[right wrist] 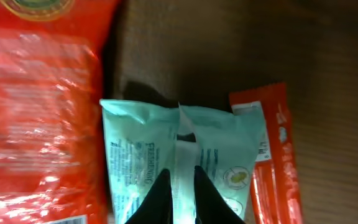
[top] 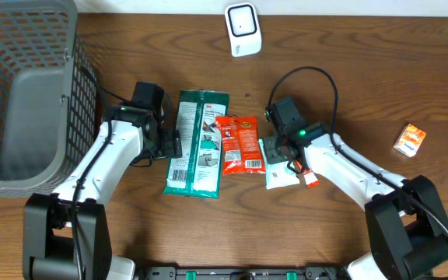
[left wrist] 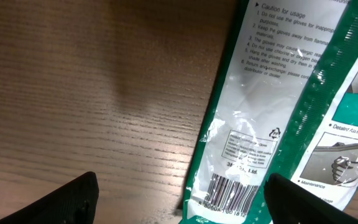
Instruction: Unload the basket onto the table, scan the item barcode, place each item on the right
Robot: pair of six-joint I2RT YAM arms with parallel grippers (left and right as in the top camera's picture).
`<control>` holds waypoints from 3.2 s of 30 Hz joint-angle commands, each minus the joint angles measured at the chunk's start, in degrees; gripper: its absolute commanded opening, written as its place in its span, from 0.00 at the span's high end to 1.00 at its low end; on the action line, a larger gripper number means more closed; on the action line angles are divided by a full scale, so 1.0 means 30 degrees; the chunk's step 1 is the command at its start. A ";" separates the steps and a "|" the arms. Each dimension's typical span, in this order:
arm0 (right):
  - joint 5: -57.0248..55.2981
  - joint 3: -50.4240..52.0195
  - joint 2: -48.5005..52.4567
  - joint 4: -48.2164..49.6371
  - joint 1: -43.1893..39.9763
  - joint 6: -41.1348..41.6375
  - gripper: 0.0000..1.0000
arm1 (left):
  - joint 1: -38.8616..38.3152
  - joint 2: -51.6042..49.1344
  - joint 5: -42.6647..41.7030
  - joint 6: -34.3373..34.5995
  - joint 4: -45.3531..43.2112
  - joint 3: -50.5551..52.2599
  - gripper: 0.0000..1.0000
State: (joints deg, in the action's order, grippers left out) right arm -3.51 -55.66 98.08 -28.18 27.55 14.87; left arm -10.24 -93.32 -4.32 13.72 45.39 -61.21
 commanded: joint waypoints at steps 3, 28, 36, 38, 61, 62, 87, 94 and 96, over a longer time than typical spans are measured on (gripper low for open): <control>-0.0248 0.0233 -0.0007 0.0503 0.0058 -0.0321 0.91 | 0.0007 0.0022 0.0160 0.0044 0.0051 -0.0080 0.14; -0.2011 0.0255 -0.3220 -0.5792 -0.2696 -0.1122 0.69 | 0.0007 0.0022 0.0160 0.0051 0.0051 -0.0080 0.14; -0.0357 0.2914 -0.3220 -0.2637 -0.2696 -0.2120 0.68 | 0.0007 0.0022 0.0168 0.0051 0.0051 -0.0080 0.14; -0.0306 0.3140 -0.3220 -0.2302 -0.2718 -0.2710 0.67 | 0.0007 0.0022 0.0160 0.0044 0.0044 -0.0080 0.14; 0.4277 0.3206 -0.3191 -0.1479 -0.5668 -0.5421 0.80 | 0.0007 0.0022 0.0160 0.0051 0.0051 -0.0080 0.14; 0.4277 0.3206 -0.3191 -0.1399 -0.5668 -0.5421 0.80 | 0.0007 0.0022 0.0160 0.0044 0.0051 -0.0080 0.14; 0.2739 0.5588 -0.3191 0.1078 -0.5712 -0.5013 0.73 | 0.0007 0.0022 0.0168 0.0044 0.0051 -0.0080 0.14; 0.1173 0.5559 -0.3191 0.1122 -0.6025 -0.3971 0.68 | 0.0007 0.0022 0.0168 0.0051 0.0051 -0.0080 0.14; 0.1180 0.5515 -0.3191 0.1209 -0.6120 -0.3971 0.65 | 0.0007 0.0022 0.0160 0.0044 0.0051 -0.0080 0.14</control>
State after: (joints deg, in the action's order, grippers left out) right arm 2.59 -39.55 88.33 -24.64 10.66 1.50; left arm -10.24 -93.32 -4.32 13.72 45.36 -61.21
